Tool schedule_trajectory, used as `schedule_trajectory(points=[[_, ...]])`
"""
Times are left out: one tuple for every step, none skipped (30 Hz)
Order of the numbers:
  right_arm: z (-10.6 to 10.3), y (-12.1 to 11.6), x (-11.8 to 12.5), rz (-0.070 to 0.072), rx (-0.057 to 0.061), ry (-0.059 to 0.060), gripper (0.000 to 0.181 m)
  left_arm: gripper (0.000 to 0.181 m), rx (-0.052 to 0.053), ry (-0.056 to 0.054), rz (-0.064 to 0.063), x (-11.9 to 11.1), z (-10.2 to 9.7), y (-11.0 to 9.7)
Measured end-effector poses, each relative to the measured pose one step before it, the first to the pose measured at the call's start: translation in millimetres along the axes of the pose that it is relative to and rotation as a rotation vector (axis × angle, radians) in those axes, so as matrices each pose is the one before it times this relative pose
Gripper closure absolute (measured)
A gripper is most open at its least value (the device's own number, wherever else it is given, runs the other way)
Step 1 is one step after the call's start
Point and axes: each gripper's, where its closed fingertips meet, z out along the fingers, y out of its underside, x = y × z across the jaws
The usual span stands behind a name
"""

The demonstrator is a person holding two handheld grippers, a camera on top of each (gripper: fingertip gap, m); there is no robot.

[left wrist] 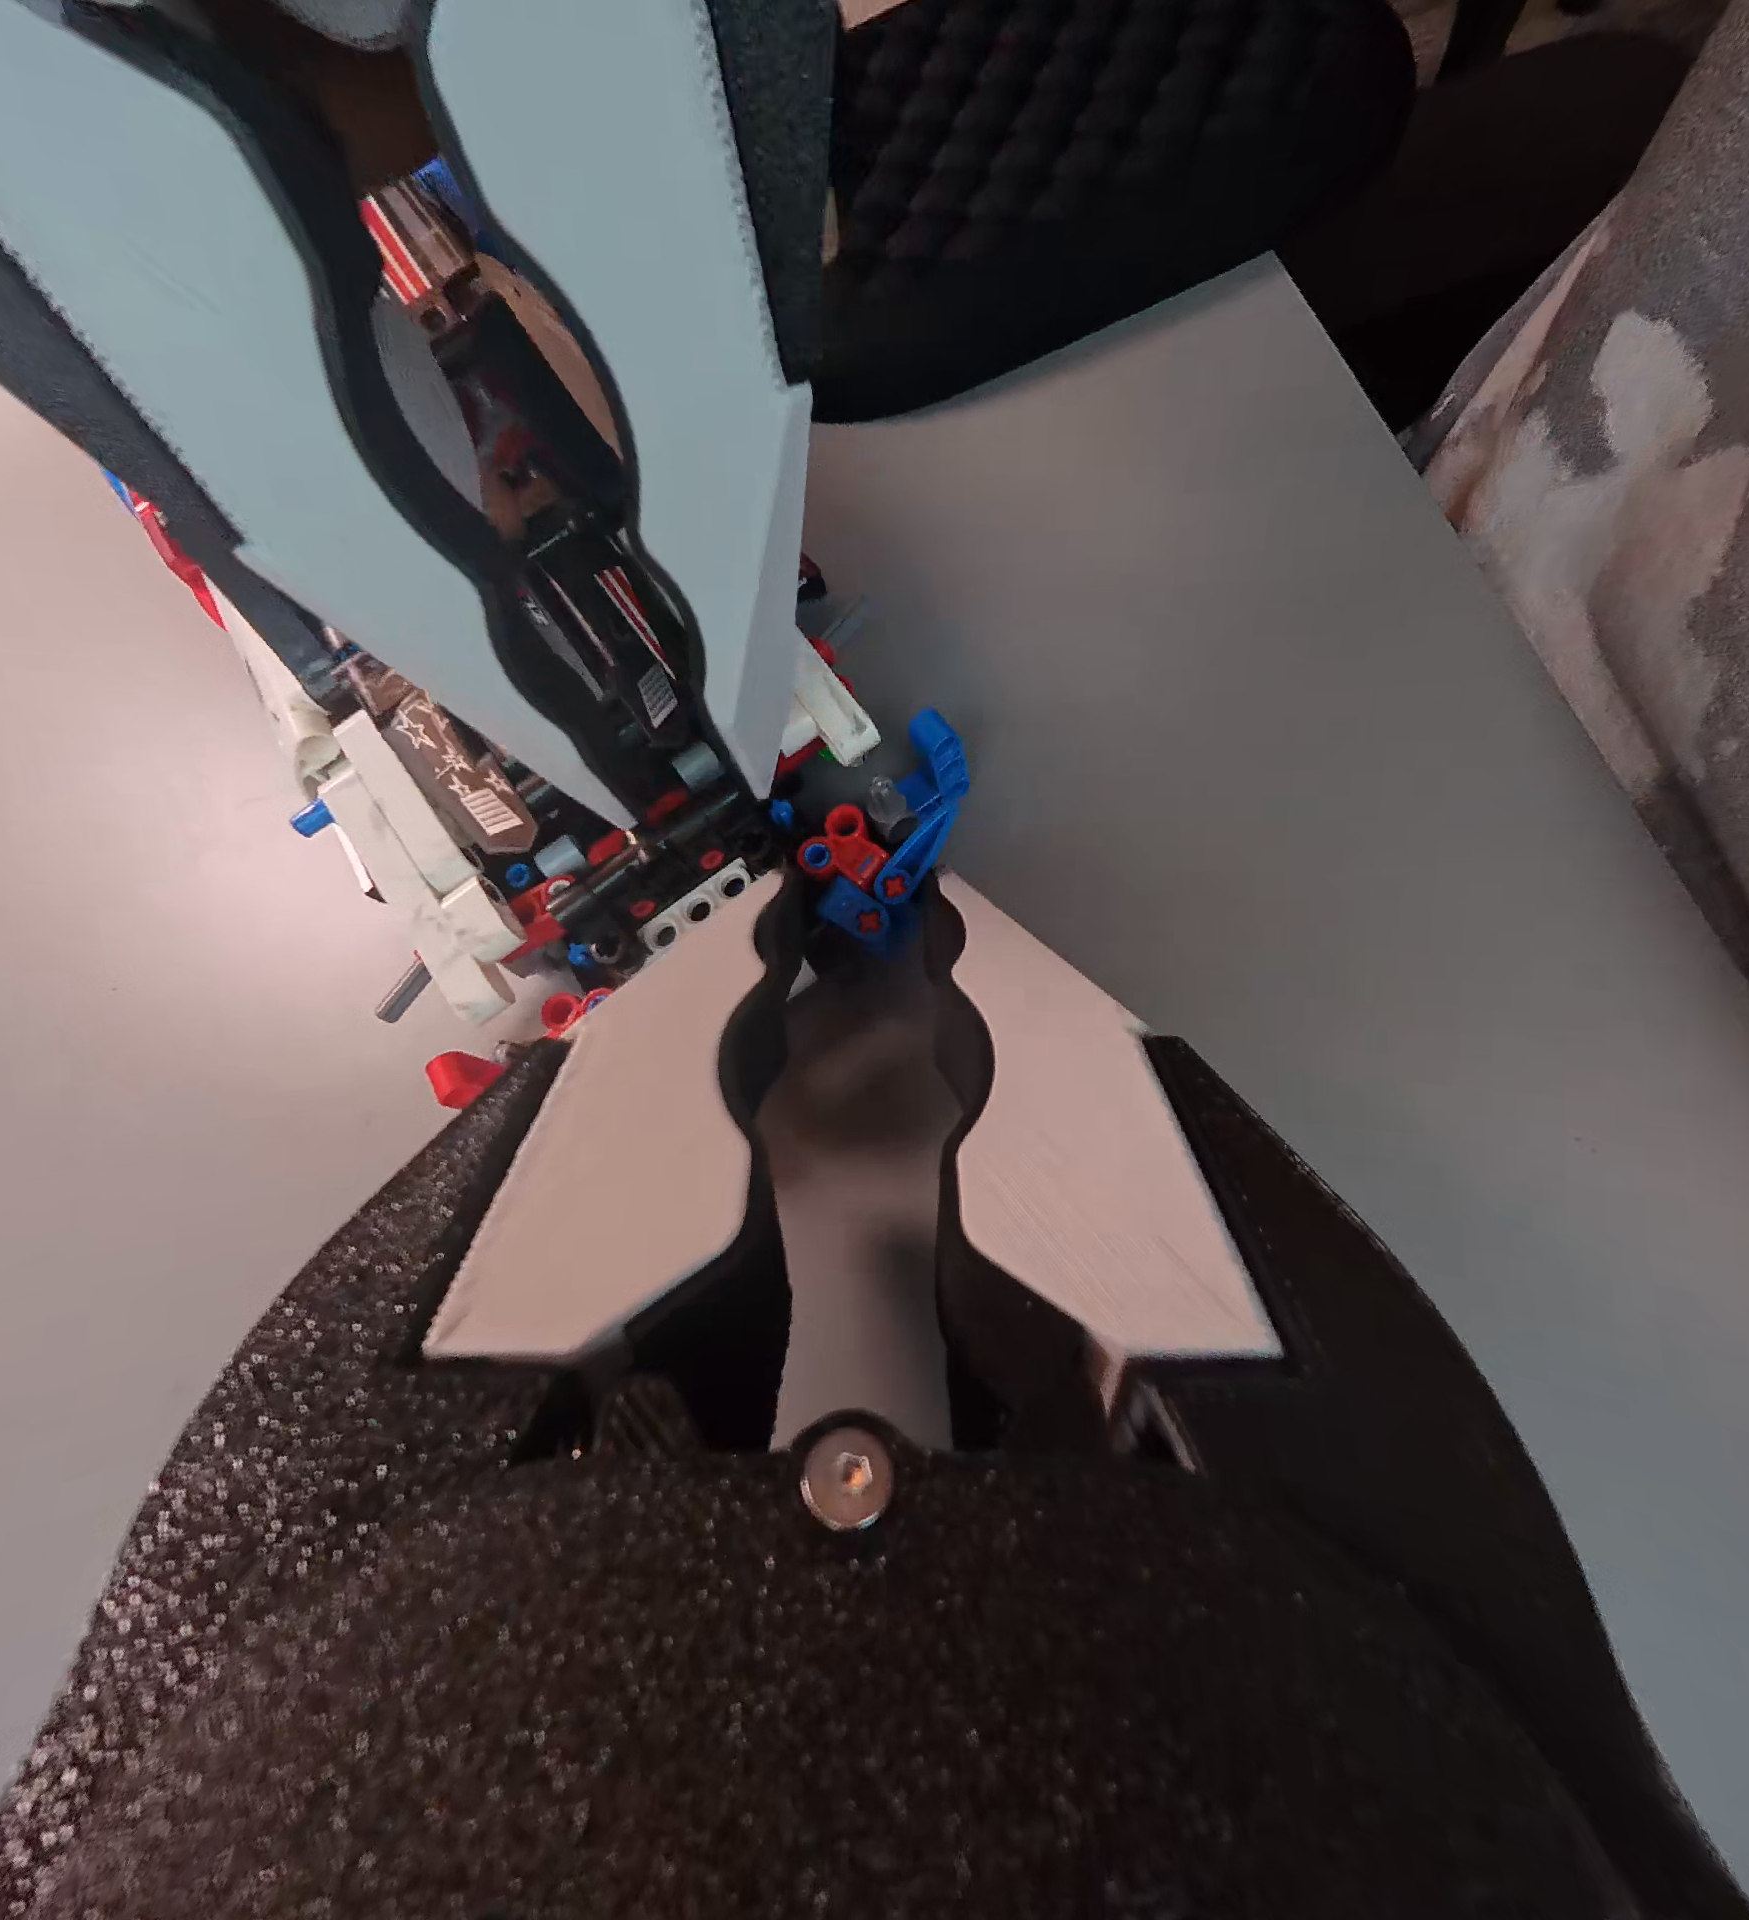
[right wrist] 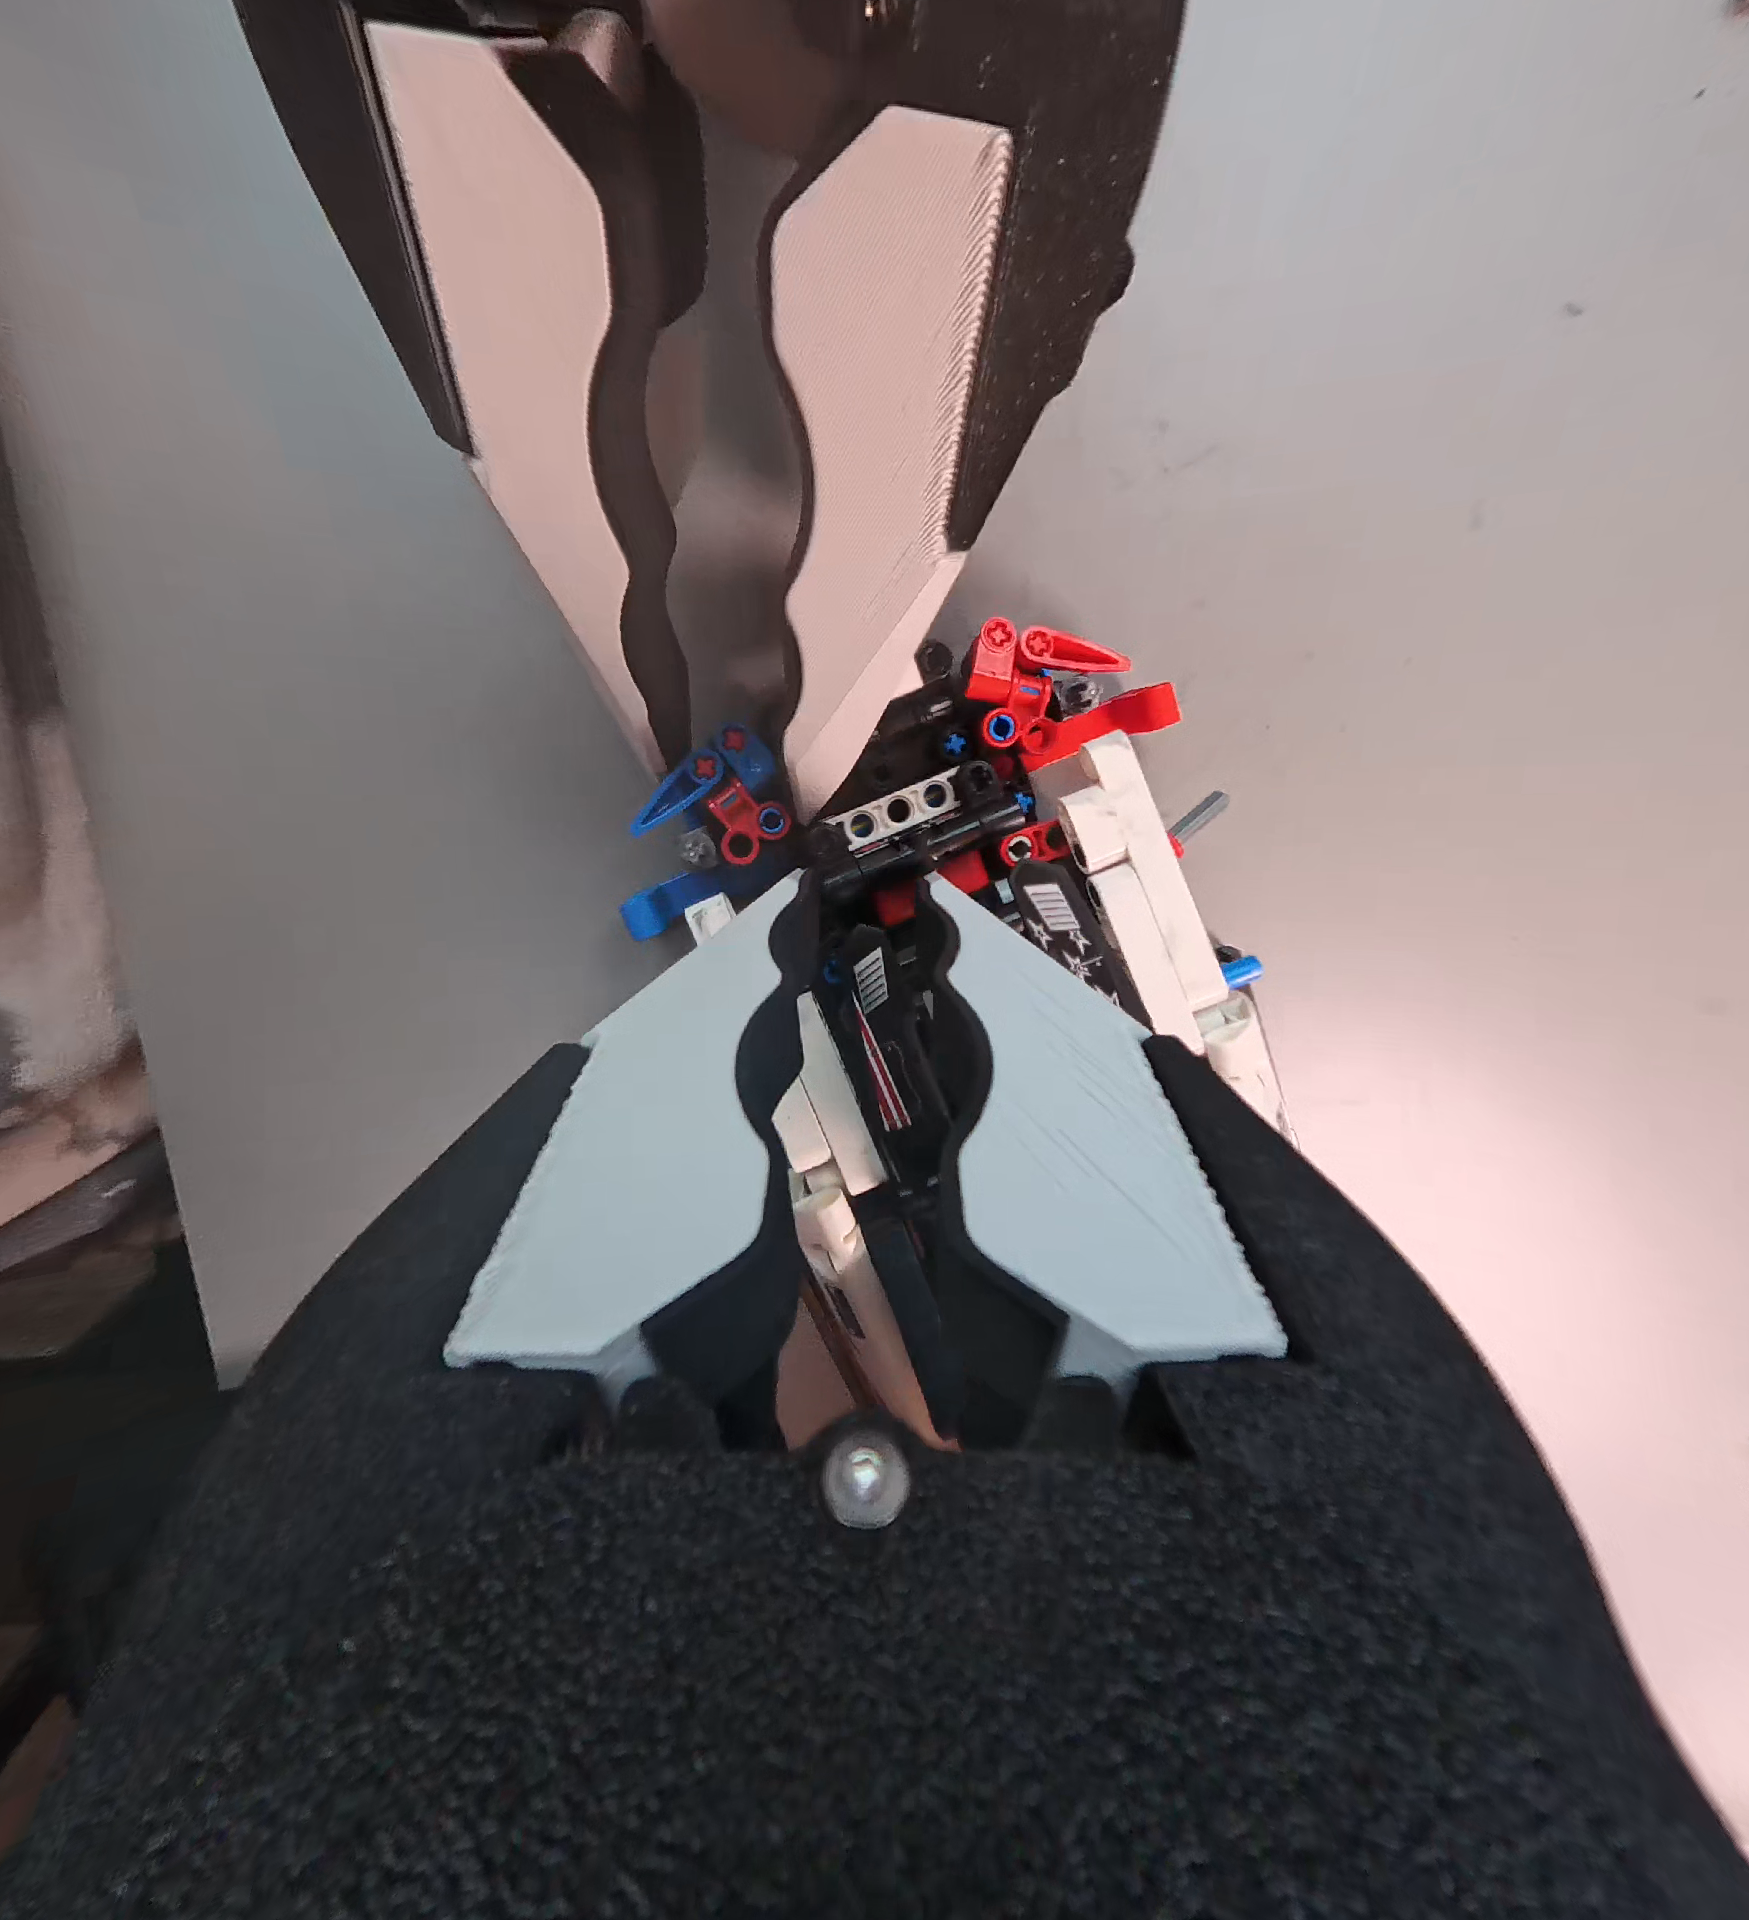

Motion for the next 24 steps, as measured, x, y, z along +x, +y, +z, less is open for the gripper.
schedule_trajectory(points=[[0.13, 0.0, 0.11, 0.0027, 0.0002, -0.0109, 0.164, 0.161, 0.0015, -0.0004, -0.003, -0.02, -0.07, -0.17], [0.29, 0.06, -0.15, 0.0024, 0.0012, -0.009, 0.164, 0.161, 0.0013, -0.0001, -0.0016, -0.07, -0.07, -0.27], [0.36, -0.02, -0.03, 0.0039, -0.0006, -0.004, 0.165, 0.161, 0.0022, -0.001, -0.0002, -0.13, -0.15, -0.19], [0.42, 0.07, 0.0, -0.0028, -0.0033, 0.0037, 0.164, 0.161, 0.002, -0.0011, 0.0009, 0.0, -0.16, -0.21], [0.46, 0.23, -0.12, -0.0103, -0.0049, 0.0078, 0.164, 0.162, 0.0024, 0.0003, 0.0014, 0.25, -0.17, -0.26], [0.42, 0.09, -0.33, -0.0093, -0.0038, 0.0045, 0.164, 0.162, 0.003, 0.0024, 0.0013, 0.42, -0.17, -0.29], [0.07, -0.06, -0.49, -0.0031, -0.0008, -0.0009, 0.164, 0.162, 0.0043, 0.0016, 0.0016, 0.3, -0.38, -0.5], [-0.1, -0.15, -0.26, 0.0012, 0.0022, -0.0028, 0.164, 0.162, 0.0053, -0.0021, 0.0022, 0.08, -0.57, -0.66], [0.0, -0.1, 0.01, 0.0007, 0.0025, -0.0018, 0.164, 0.162, 0.0037, -0.0034, 0.0026, -0.01, -0.29, -0.38], [0.04, 0.0, 0.05, -0.0004, 0.0018, -0.0004, 0.164, 0.163, 0.0029, -0.0035, 0.0031, -0.05, -0.34, -0.28], [0.03, -0.04, -0.01, 0.0001, 0.0009, 0.0003, 0.164, 0.163, 0.0034, -0.0027, 0.0019, -0.07, -0.3, -0.44], [0.04, -0.11, 0.02, -0.0015, 0.0013, 0.0013, 0.164, 0.163, 0.0052, -0.0025, 0.0017, -0.06, -0.56, -0.52], [0.08, 0.07, 0.03, -0.0013, 0.0011, 0.0013, 0.164, 0.165, 0.0107, 0.0004, 0.001, 0.32, -0.99, -1.31], [0.51, 0.44, 0.86, -0.0019, -0.0017, 0.0087, 0.164, 0.169, 0.0615, 0.0101, -0.0107, 2.07, -4.15, -9.57], [0.68, -0.21, 1.53, -0.0054, 0.0009, 0.0123, 0.164, 0.174, 0.1052, -0.0062, -0.0197, -1.31, -7.22, -18.55], [-0.08, -0.16, -0.13, 0.0003, -0.0007, 0.0006, 0.164, 0.178, -0.0222, -0.0488, 0.0272, -8.1, -3.9, -2.92], [-0.43, -0.1, -0.15, 0.0003, 0.0073, -0.0047, 0.164, 0.181, -0.0698, -0.0352, 0.0617, -6.07, -2.14, 6.07], [-0.97, -0.29, -0.15, 0.0157, 0.0119, -0.014, 0.165, 0.181, -0.0157, 0.0001, 0.0072, -1.23, -2.28, 0.95], [-1.08, -0.49, -0.16, 0.0195, 0.0109, -0.0149, 0.165, 0.181, 0.0007, 0.0196, -0.0257, 1.46, -1.98, 0.48], [-0.56, -0.35, -0.12, 0.0109, 0.0068, -0.0082, 0.165, 0.179, -0.0046, 0.026, -0.0241, 2.83, -1.07, 2.54], [-0.03, -0.17, 0.06, -0.0009, 0.0012, 0.0009, 0.165, 0.167, -0.0091, 0.0261, -0.0314, 2.7, 0.41, 3.66], [0.12, 0.06, 0.04, -0.0064, -0.002, 0.0057, 0.165, 0.155, -0.0162, 0.0319, -0.0391, 3.69, 2.2, 4.06], [0.02, 0.09, 0.01, -0.0051, -0.0007, 0.0039, 0.165, 0.145, -0.0263, 0.0286, -0.0324, 3.96, 4.05, 4.48], [-0.04, -0.07, 0.0, 0.0, 0.0024, -0.0012, 0.165, 0.142, -0.0261, 0.0091, -0.0078, 2.61, 4.71, 3.35]])
